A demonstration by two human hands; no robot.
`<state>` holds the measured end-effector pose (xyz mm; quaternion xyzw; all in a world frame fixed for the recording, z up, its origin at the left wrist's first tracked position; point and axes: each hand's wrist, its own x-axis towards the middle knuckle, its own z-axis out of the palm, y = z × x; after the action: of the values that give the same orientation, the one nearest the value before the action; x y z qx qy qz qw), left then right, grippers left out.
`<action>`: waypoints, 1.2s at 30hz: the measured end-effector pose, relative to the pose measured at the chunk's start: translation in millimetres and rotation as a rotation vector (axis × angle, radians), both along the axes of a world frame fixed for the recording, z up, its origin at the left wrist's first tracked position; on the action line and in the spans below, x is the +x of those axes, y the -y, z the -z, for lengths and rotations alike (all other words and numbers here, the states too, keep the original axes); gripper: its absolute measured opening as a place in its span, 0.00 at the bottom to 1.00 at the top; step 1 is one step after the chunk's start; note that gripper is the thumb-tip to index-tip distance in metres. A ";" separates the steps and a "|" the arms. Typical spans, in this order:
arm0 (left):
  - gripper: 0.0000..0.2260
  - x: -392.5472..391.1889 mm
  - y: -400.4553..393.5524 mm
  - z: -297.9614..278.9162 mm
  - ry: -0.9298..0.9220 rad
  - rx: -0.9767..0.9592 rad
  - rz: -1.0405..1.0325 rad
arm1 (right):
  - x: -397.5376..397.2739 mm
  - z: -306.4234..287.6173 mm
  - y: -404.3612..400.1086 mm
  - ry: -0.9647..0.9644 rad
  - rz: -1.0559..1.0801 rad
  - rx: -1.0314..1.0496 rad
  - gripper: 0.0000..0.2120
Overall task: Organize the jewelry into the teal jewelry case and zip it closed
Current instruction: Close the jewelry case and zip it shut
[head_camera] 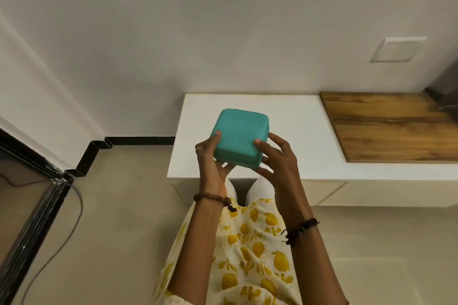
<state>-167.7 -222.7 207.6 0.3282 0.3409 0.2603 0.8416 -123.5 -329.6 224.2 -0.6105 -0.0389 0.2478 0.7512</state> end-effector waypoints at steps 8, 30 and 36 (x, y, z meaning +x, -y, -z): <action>0.07 17.4 -41.7 49.4 -0.102 0.153 0.162 | 51.9 50.2 -32.2 -0.042 -0.042 -0.067 0.20; 0.26 119.4 -189.4 194.4 -0.500 0.680 0.311 | 169.5 234.4 -158.2 0.493 -0.284 -0.585 0.26; 0.26 136.6 -223.6 206.4 -0.536 0.709 0.308 | 186.1 242.7 -196.8 0.606 -0.260 -0.668 0.26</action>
<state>-31.2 0.9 1.2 0.6979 0.3836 0.1389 0.5887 62.6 -132.8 -18.5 -0.8539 -0.2506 0.1492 0.4311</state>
